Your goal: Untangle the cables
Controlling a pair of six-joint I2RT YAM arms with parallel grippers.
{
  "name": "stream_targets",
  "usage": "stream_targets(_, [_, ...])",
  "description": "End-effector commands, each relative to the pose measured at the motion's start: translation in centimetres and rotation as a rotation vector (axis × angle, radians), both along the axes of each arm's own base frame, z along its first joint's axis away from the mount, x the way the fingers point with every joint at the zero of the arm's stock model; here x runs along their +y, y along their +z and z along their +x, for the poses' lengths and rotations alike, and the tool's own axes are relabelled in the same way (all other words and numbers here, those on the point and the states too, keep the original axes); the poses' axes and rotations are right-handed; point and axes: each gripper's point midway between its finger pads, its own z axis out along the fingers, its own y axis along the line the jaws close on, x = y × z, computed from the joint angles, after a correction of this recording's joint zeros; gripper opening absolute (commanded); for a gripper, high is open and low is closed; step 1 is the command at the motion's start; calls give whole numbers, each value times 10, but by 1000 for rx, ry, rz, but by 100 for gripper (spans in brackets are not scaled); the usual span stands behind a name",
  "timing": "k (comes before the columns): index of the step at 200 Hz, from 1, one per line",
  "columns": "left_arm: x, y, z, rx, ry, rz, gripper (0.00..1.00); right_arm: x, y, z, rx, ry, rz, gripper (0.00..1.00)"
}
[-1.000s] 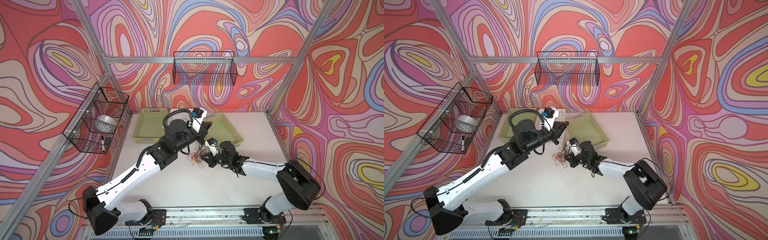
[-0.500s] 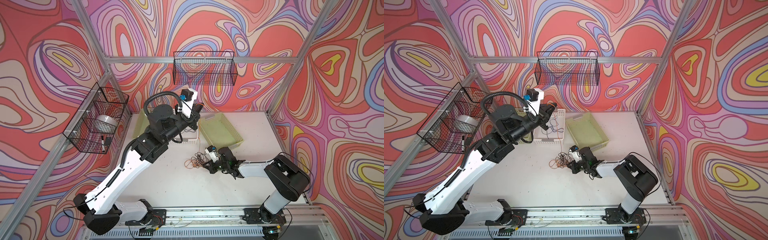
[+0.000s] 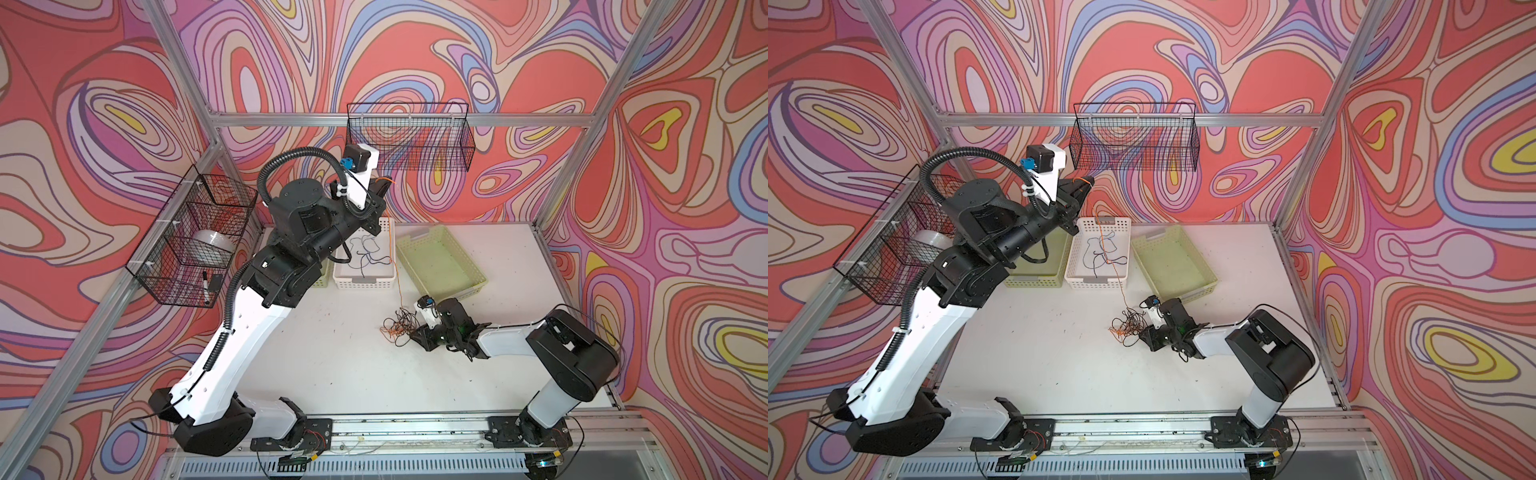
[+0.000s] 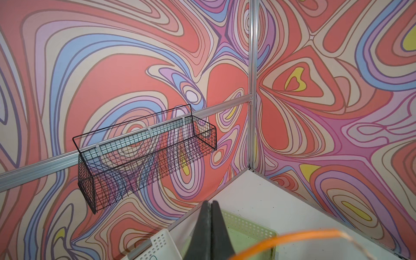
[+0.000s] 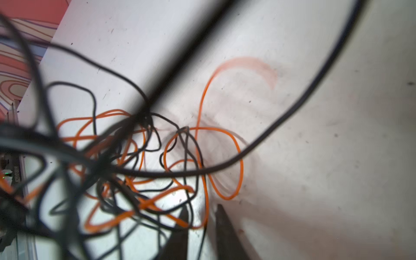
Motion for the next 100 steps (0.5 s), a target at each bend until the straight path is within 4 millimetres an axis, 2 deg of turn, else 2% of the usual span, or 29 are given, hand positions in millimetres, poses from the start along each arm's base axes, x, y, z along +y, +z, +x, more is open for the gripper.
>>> stream_targets(1, [-8,-1,-9,14,-75,-1,0,-1,42,4,-153,14,26,43])
stream_targets(22, [-14,-9,-11,40,-110,-7,0,-4,87,7,-294,16,66,54])
stream_targets(49, [-15,-13,-12,51,-122,-15,0,-2,134,13,-438,29,95,59])
stream_targets(84, [-17,-14,-15,59,-138,-19,0,23,183,25,-510,92,182,61])
stream_targets(100, [-16,-14,-15,61,-136,-18,0,36,193,28,-512,127,235,61])
